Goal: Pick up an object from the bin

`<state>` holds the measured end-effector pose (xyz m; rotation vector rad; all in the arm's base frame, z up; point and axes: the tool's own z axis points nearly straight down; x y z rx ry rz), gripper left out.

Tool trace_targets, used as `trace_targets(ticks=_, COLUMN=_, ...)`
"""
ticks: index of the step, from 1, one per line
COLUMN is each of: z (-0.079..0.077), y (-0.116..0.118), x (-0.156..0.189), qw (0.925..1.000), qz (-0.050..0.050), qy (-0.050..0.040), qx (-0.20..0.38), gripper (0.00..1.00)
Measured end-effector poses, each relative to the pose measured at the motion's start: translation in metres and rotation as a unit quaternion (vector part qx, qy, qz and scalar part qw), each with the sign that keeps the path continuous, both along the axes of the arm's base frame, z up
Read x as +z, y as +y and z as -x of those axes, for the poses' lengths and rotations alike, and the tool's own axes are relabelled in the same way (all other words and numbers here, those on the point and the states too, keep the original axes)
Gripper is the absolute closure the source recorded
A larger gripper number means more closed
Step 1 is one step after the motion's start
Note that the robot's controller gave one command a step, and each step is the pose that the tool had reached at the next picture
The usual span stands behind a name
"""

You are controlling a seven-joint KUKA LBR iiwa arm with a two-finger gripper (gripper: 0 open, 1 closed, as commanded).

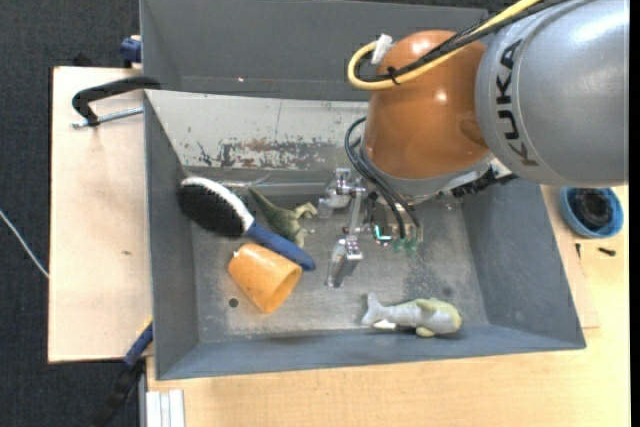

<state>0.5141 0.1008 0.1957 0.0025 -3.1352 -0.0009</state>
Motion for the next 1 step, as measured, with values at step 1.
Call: trace_targets(ticks=1, z=-0.053, y=0.0119, x=-0.0957, qw=0.9995, qz=-0.001, qy=-0.0099, qx=-0.029, gripper=0.0)
